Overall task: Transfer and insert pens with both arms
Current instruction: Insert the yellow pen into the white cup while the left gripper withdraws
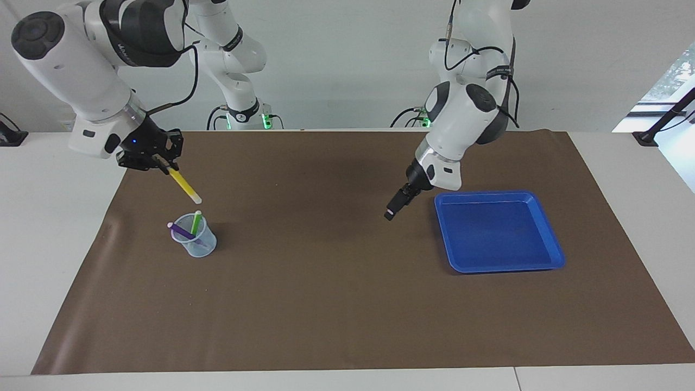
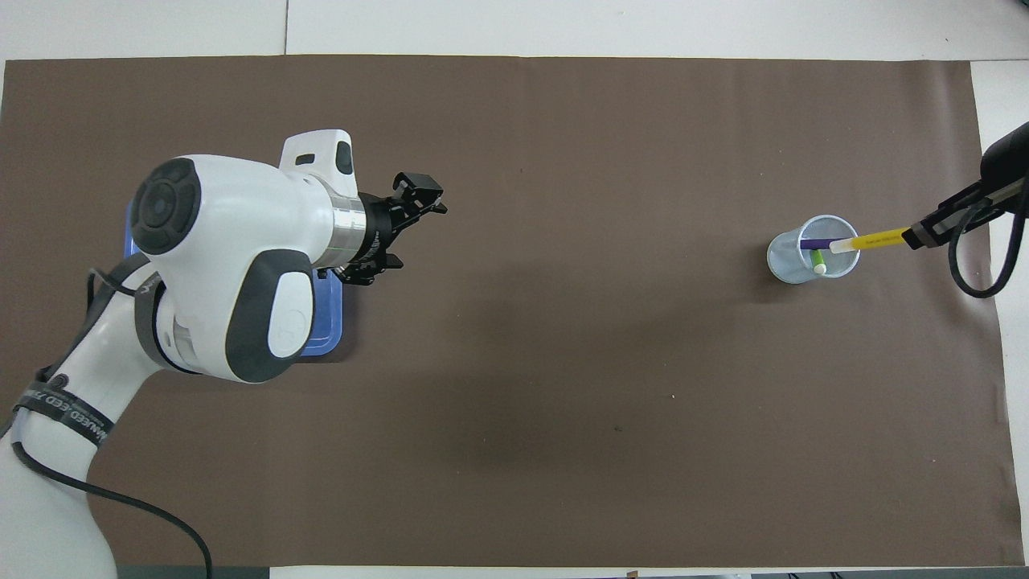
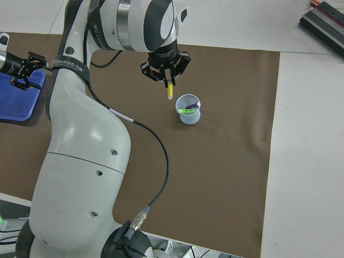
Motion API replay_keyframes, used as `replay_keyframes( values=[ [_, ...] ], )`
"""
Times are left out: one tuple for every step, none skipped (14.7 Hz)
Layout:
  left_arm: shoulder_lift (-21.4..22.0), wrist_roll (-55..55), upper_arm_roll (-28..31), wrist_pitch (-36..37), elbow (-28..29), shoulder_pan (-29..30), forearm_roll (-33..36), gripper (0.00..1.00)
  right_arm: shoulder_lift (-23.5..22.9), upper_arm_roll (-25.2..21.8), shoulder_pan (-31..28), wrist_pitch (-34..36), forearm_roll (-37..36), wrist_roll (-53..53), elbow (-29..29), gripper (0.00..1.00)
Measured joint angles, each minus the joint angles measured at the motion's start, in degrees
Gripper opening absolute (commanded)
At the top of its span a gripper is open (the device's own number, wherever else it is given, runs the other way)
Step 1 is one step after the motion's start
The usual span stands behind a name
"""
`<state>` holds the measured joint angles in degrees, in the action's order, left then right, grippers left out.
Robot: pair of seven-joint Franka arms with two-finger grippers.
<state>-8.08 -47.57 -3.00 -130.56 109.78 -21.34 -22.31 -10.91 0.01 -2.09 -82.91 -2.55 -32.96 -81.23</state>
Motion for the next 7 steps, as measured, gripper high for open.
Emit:
replay_keyframes(
  values=[
    [0.7,5.5,0.0,2.3,0.3,2.2,0.3,1.0,-0.3,0.0,0.1,-1.8,-1.9,-1.5,-0.8,0.0],
    [1.5,10.5,0.1,4.7,0.6,4.3,0.9,1.0,-0.2,0.0,0.1,-4.4,-3.3,-3.0,-2.5,0.0],
    [2.3,15.2,0.1,7.2,1.0,6.4,2.0,1.0,0.1,0.0,0.0,-7.5,-3.9,-4.4,-4.7,0.0],
    [3.0,19.6,0.1,9.8,1.2,8.3,3.6,1.0,0.7,-0.1,-0.1,-10.6,-4.1,-5.3,-7.5,0.0],
    [3.7,23.9,0.1,12.3,1.4,10.1,5.4,1.0,1.5,-0.2,-0.2,-13.3,-4.2,-5.9,-10.5,0.0],
    [4.2,28.1,0.2,14.4,1.5,11.8,7.0,1.0,2.4,-0.2,-0.4,-15.4,-4.3,-6.1,-13.4,0.0],
    [4.6,32.3,0.2,16.4,1.6,13.6,8.2,1.0,3.4,-0.3,-0.8,-17.0,-4.3,-6.4,-16.0,0.0]
  ],
)
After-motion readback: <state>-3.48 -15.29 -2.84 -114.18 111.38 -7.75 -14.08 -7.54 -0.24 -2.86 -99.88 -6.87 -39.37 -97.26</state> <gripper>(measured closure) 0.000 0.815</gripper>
